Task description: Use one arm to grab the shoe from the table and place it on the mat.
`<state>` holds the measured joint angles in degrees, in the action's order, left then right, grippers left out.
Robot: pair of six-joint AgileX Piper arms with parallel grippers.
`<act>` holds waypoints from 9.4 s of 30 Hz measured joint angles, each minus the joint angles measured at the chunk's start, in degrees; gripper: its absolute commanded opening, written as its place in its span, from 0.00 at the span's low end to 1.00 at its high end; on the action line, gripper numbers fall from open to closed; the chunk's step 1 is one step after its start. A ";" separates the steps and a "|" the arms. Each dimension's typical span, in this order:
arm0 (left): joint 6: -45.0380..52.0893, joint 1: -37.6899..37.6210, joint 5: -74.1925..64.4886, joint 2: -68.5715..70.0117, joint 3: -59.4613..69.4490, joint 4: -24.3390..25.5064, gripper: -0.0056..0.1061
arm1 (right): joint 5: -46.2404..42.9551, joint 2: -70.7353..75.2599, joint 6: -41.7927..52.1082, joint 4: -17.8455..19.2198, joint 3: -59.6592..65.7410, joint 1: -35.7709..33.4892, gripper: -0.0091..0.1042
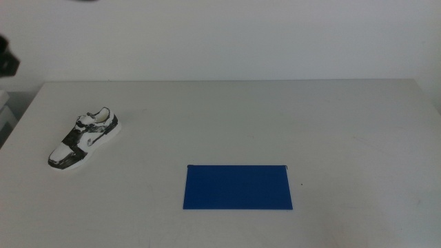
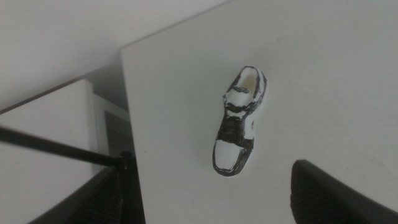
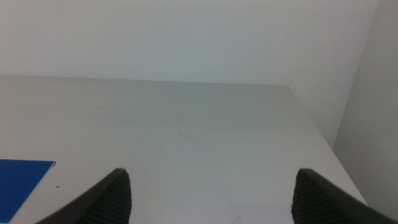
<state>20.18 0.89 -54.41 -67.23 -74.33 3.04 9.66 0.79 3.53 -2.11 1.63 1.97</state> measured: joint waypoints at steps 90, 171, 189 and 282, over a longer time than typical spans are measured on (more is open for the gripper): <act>10.60 0.66 -15.46 -54.31 -33.69 -7.80 0.15 | 0.00 0.00 0.00 0.00 0.00 0.00 0.67; 45.57 -38.92 -15.81 -55.20 -34.14 -14.43 0.15 | 0.00 0.00 0.00 0.00 0.00 0.00 0.67; 34.69 -38.92 -15.64 -60.47 -34.25 -13.59 0.15 | 0.00 0.00 0.00 0.00 0.00 0.00 0.67; 3.04 -5.38 18.29 33.88 27.51 -1.86 0.89 | 0.00 0.00 0.00 0.00 0.00 0.00 0.67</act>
<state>23.22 -4.49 -36.11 -33.34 -46.81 1.18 9.66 0.79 3.53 -2.11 1.63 1.97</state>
